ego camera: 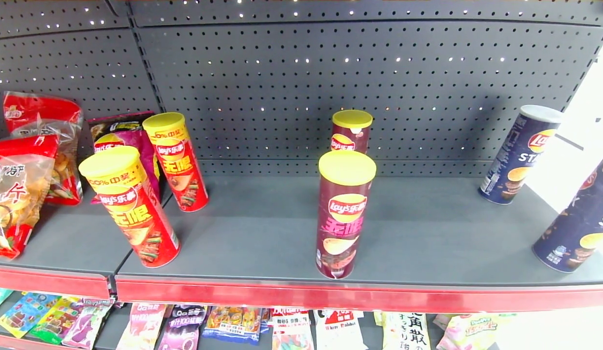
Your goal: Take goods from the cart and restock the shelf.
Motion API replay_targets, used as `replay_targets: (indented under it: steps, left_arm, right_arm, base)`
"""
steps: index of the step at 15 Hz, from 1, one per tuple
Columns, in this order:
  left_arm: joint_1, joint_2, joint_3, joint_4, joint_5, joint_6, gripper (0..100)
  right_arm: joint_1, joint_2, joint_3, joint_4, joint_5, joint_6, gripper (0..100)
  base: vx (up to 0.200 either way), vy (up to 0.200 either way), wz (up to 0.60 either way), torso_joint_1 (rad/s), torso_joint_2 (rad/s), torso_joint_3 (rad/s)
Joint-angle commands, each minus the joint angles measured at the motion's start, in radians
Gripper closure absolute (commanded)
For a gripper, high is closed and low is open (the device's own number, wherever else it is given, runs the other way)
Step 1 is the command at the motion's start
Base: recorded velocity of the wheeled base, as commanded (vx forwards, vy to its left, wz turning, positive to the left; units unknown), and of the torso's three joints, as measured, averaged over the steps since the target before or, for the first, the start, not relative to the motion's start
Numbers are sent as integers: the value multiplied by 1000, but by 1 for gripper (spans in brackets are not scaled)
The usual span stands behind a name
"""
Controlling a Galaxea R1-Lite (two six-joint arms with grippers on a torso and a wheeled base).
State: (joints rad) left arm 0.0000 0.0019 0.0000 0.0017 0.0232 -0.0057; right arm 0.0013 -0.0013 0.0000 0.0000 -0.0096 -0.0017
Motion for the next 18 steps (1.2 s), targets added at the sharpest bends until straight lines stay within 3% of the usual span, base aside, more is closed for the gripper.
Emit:
replay_targets:
  steps: [1, 5, 13, 16, 18]
  left_arm:
    - [0, -2, 0, 0, -2, 1, 0]
    - [0, -2, 0, 0, -2, 1, 0]
    - [0, -2, 0, 0, -2, 3, 0]
    - [0, -2, 0, 0, -2, 3, 0]
    - [0, -2, 0, 0, -2, 3, 0]
  right_arm:
    - [0, 1, 0, -2, 0, -1, 0]
    - [0, 1, 0, -2, 0, -3, 0]
    - [0, 1, 0, -2, 3, -4, 0]
    - [0, 1, 0, -2, 3, -4, 0]
    - [0, 1, 0, -2, 5, -4, 0]
  base:
    - [0, 0, 0, 0, 0, 0]
    - [0, 0, -450, -2, 4, 2]
    - [0, 0, 0, 0, 0, 0]
    - [-200, 0, 0, 4, 4, 7]
    - [-200, -200, 0, 12, 10, 2]
